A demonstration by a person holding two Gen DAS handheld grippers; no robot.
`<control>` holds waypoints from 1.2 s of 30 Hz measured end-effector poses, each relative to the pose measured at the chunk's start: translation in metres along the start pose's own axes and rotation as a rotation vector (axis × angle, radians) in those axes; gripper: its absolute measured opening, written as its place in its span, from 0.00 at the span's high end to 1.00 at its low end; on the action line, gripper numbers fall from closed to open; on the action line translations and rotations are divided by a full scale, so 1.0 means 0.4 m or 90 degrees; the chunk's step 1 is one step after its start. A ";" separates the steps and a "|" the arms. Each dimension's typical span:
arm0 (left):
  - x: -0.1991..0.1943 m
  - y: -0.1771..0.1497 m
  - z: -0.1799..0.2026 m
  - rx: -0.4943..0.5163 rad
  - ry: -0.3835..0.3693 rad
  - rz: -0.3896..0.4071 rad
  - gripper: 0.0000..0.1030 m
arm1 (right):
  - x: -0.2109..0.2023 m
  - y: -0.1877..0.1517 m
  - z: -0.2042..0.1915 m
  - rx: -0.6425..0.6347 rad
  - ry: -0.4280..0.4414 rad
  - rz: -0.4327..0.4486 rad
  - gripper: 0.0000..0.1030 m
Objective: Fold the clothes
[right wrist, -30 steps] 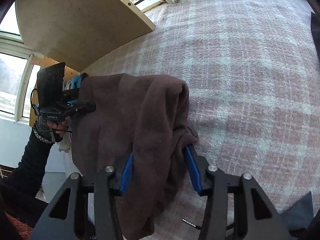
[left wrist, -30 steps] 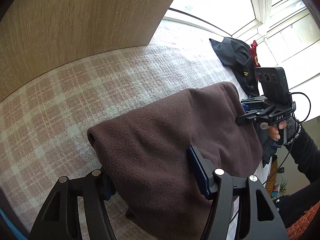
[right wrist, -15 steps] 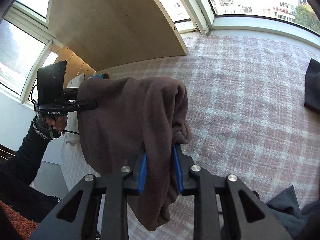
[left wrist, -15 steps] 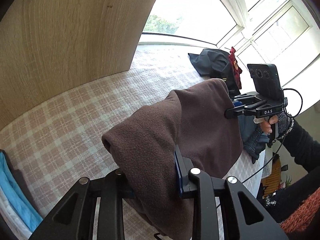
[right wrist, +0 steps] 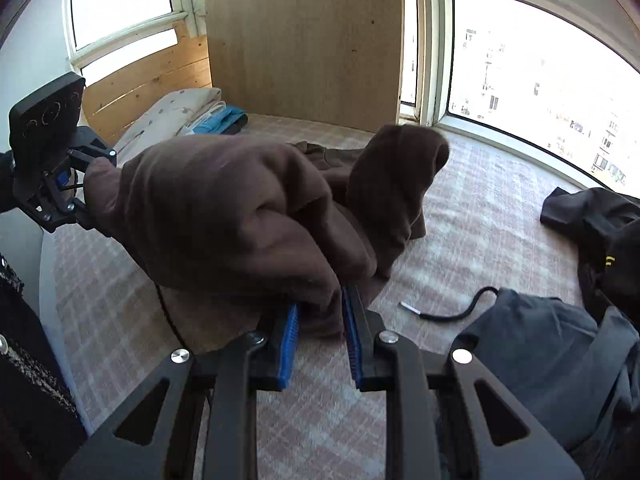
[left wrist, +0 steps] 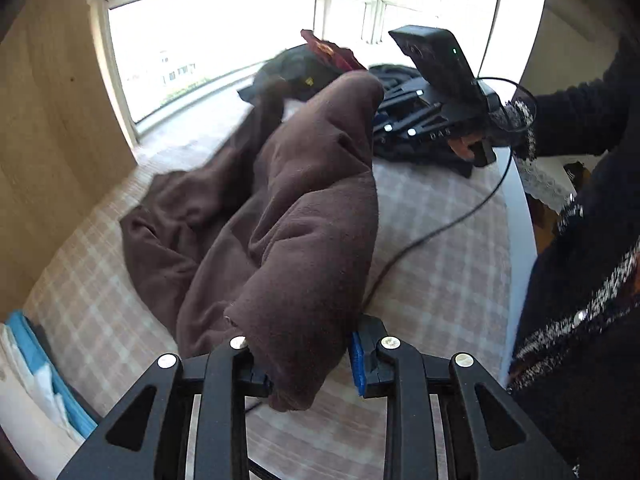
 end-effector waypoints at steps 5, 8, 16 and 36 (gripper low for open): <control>0.004 -0.060 0.014 -0.039 0.043 -0.005 0.73 | -0.009 -0.088 -0.047 -0.062 -0.050 -0.079 0.71; -0.016 -0.073 0.002 -0.057 0.046 -0.004 0.72 | -0.015 -0.128 -0.078 -0.087 -0.039 -0.129 0.71; -0.113 -0.196 0.067 -0.054 -0.024 -0.111 0.68 | -0.212 -0.184 -0.104 -0.043 0.034 -0.152 0.71; 0.020 0.321 -0.477 -0.195 0.048 -0.042 0.49 | 0.048 0.193 0.260 0.247 0.114 -0.107 0.57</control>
Point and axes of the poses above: each gripper's, at about its wrist camera, not at the fingertips, and x roughly the way its jaws point, z to its right, y to its top, the point moved 9 cm from there along x, roughly the way its jaws point, and after that the axes turned 7 degrees about -x, right-handed, at the moved point
